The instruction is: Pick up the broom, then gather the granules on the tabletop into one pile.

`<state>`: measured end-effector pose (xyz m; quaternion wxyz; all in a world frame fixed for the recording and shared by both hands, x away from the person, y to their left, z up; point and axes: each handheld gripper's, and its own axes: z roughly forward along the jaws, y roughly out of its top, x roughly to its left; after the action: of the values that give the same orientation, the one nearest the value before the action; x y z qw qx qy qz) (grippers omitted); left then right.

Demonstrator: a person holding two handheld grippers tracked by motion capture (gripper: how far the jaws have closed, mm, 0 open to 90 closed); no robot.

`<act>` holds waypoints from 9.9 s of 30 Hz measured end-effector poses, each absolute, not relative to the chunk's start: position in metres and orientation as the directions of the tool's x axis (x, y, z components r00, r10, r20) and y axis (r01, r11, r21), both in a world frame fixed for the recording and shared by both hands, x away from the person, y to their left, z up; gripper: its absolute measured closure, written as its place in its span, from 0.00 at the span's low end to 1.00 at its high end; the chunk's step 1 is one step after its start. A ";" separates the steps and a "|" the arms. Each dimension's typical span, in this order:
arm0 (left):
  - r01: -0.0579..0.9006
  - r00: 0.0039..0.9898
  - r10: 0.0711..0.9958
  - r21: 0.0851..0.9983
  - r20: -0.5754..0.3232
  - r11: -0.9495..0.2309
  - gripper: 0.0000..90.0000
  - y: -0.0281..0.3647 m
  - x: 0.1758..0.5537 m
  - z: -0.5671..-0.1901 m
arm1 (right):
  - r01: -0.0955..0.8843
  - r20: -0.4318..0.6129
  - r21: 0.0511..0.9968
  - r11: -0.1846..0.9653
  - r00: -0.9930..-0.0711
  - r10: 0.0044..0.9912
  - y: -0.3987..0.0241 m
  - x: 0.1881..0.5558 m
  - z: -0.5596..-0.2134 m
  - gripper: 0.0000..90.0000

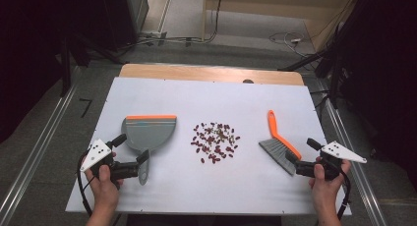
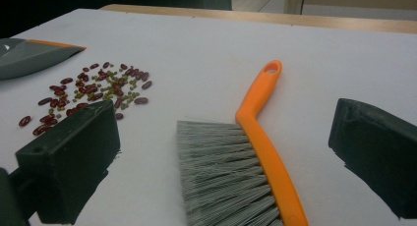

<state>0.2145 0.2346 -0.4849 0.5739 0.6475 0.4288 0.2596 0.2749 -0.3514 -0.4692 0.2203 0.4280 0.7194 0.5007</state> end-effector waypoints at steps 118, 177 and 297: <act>0.215 0.504 0.860 0.976 -0.084 -0.030 0.00 0.197 0.211 -0.450 | 0.542 0.205 0.840 0.015 -0.342 0.917 -0.318 0.333 -0.456 0.78; 0.276 0.743 0.647 0.959 -0.168 -0.068 0.13 0.067 0.216 -0.445 | 0.196 0.134 0.980 0.025 -0.754 0.643 -0.153 0.247 -0.392 0.78; 0.358 0.700 0.686 0.929 -0.200 -0.095 0.00 0.191 0.232 -0.454 | 0.462 0.089 0.828 0.318 -0.668 0.739 -0.226 0.327 -0.412 0.76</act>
<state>0.2323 0.1911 -0.4535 0.5685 0.7258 0.3596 0.1440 0.3272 -0.2257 -0.4123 0.1553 0.3766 0.7968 0.4462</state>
